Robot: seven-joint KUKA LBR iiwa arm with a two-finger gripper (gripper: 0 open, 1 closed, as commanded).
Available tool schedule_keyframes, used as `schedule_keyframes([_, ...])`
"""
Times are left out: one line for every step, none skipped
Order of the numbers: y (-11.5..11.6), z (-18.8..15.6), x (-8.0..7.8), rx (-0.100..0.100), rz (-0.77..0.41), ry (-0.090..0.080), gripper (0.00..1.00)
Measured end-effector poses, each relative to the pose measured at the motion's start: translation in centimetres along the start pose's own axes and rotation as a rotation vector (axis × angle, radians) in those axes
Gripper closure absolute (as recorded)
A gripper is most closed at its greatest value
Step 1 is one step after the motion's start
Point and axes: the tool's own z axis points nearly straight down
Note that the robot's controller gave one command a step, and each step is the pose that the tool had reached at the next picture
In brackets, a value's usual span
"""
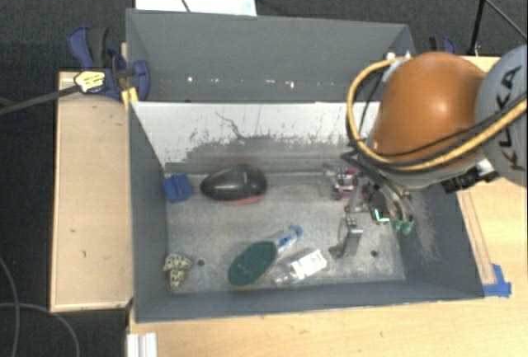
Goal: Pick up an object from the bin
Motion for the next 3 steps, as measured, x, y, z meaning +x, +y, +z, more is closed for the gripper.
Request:
schedule_keyframes([0.8, 10.0, -1.1, 0.0, -0.157, -0.001, 0.0])
schedule_keyframes([0.9, 16.7, -3.5, 0.0, -0.191, 0.002, 0.0])
schedule_keyframes([-0.1, 7.4, -7.5, 0.003, -0.379, -0.016, 0.0])
